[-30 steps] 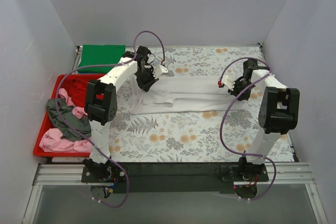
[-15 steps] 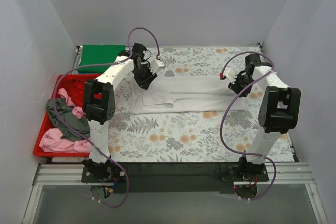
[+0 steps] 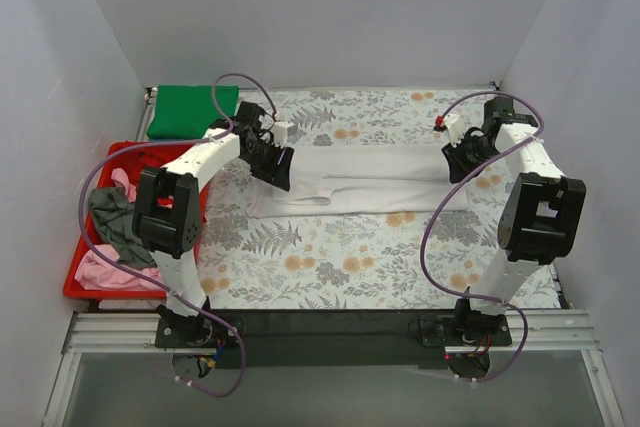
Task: Fold and stack the t-shirts
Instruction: Fold the tshirt
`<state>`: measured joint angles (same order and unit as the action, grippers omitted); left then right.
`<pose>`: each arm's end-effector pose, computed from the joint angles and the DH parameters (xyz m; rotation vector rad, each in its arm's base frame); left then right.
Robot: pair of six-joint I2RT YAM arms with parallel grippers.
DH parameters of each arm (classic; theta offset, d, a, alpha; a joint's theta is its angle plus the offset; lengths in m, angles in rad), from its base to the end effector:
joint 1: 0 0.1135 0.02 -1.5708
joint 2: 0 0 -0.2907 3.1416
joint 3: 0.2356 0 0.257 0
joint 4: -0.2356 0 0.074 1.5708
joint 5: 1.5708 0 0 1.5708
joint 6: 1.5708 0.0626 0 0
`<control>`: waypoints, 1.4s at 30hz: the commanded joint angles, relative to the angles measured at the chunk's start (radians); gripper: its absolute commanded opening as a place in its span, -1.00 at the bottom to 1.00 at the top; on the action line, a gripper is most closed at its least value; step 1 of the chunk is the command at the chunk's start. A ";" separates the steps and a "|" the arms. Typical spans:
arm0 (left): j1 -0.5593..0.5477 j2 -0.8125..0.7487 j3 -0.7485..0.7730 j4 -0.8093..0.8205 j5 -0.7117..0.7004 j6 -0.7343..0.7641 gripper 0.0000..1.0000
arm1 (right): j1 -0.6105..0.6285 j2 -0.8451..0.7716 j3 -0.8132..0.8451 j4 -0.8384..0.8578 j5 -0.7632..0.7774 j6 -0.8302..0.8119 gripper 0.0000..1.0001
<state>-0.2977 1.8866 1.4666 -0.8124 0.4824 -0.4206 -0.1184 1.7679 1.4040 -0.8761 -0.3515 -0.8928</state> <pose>0.3795 -0.1468 0.2206 -0.0560 2.8815 -0.8360 0.3749 -0.0229 0.2401 -1.0848 2.4501 0.1996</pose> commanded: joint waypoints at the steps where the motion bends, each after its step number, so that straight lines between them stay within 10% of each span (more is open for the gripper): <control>1: -0.001 -0.050 -0.077 0.088 0.002 -0.213 -0.10 | 0.000 -0.018 -0.008 -0.040 -0.096 0.083 -0.33; 15: -0.001 -0.024 -0.134 0.111 -0.159 -0.357 -0.12 | 0.072 -0.028 -0.036 0.008 -0.250 0.231 -0.30; 26: 0.020 -0.003 -0.169 0.094 -0.169 -0.357 -0.10 | 0.410 -0.090 -0.237 0.598 -0.320 0.785 0.15; 42: 0.049 0.017 -0.140 0.144 -0.073 -0.377 -0.20 | 0.632 0.177 -0.131 0.759 -0.265 1.063 0.18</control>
<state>-0.2512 1.9018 1.3010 -0.6971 0.3676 -0.7876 0.4999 1.9495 1.2362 -0.1833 -0.6239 0.1158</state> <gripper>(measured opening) 0.407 0.589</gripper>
